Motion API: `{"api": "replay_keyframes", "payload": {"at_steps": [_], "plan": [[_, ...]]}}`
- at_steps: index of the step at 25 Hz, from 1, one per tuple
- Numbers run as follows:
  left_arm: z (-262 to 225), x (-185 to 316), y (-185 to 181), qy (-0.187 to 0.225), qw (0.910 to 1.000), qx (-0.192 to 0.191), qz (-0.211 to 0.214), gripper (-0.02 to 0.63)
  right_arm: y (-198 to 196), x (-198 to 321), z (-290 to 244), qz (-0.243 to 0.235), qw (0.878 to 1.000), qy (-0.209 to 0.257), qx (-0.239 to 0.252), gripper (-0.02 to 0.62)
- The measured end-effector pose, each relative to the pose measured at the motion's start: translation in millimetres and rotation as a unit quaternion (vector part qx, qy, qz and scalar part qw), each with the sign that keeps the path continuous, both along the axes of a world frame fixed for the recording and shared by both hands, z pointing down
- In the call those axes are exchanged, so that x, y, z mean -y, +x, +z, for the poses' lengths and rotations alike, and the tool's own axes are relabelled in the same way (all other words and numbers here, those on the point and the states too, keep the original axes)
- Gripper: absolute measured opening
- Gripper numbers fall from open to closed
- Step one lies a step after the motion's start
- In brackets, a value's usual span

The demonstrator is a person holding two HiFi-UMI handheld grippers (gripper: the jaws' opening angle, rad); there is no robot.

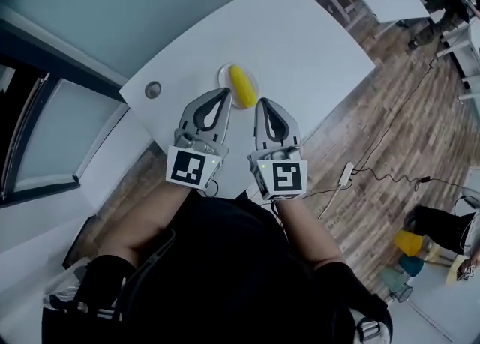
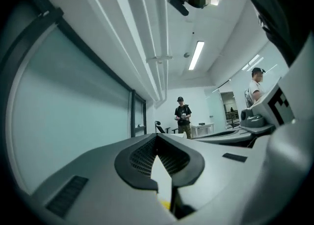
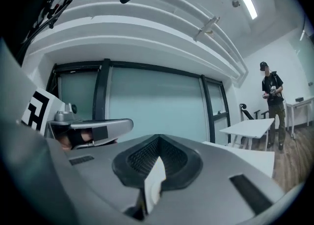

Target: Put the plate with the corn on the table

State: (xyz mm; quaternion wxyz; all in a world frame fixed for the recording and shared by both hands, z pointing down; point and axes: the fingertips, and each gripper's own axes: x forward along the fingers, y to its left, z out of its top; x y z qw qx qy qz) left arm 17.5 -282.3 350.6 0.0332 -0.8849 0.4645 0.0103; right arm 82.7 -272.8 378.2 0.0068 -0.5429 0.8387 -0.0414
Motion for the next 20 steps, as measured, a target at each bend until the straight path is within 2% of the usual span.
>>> {"api": "replay_keyframes", "payload": {"at_steps": [4, 12, 20], "plan": [[-22.5, -12.1, -8.7, 0.029, 0.9995, -0.013, -0.005, 0.003, -16.1, -8.5, -23.9, -0.01, 1.0, 0.027, -0.012, 0.002], [-30.5, -23.6, -23.2, 0.016, 0.9995, -0.022, 0.017, 0.003, -36.7, -19.3, -39.0, 0.014, 0.999, 0.034, -0.024, 0.002], [-30.9, -30.7, -23.4, 0.011, 0.9994, -0.026, 0.019, 0.003, -35.5, -29.7, -41.2, 0.027, 0.999, 0.036, -0.029, 0.002]]}}
